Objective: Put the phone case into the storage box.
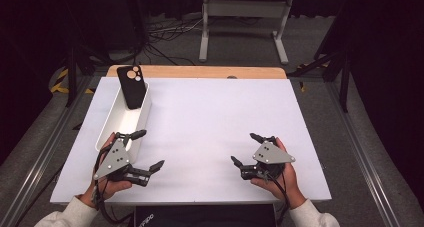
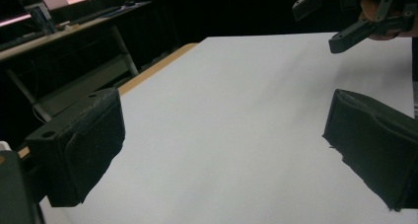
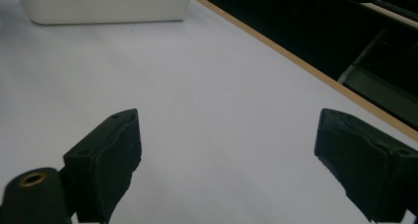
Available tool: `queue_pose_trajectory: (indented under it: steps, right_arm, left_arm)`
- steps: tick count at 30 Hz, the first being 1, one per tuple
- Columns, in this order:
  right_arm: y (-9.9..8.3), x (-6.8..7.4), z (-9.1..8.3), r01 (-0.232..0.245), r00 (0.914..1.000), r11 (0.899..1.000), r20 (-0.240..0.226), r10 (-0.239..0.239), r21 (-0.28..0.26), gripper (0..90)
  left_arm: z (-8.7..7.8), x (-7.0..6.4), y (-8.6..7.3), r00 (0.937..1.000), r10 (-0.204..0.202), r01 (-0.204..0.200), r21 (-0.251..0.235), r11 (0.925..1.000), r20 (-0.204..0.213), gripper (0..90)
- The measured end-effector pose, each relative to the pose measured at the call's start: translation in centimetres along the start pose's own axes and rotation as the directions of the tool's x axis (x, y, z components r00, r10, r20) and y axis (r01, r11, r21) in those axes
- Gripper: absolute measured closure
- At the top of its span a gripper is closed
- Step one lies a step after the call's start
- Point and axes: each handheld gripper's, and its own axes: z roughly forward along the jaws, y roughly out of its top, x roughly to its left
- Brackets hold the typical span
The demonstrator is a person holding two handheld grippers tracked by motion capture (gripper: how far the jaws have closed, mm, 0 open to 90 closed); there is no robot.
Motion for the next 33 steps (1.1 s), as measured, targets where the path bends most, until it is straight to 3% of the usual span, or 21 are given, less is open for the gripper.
queue_pose_trajectory:
  steps: [16, 22, 33]
  right_arm:
    - [-0.1, 0.2, 0.0, -0.011, 0.9999, 1.0, 0.005, 0.011, -0.005, 10.2]
    - [-0.2, 0.3, 0.1, -0.006, 1.0, 1.0, 0.0, 0.006, -0.002, 10.0]
    - [-0.3, 0.6, 0.2, 0.006, 0.9999, 1.0, -0.011, -0.006, -0.006, 9.9]
  left_arm:
    - [1.2, -0.4, -2.5, 0.9978, -0.063, 0.062, 0.067, 0.9959, 0.022, 3.0]
    - [1.0, -0.4, -2.5, 0.9976, -0.069, 0.068, 0.057, 0.9961, 0.003, 2.8]
    - [1.2, -0.5, -2.6, 0.9972, -0.075, 0.074, 0.067, 0.995, 0.005, 2.5]
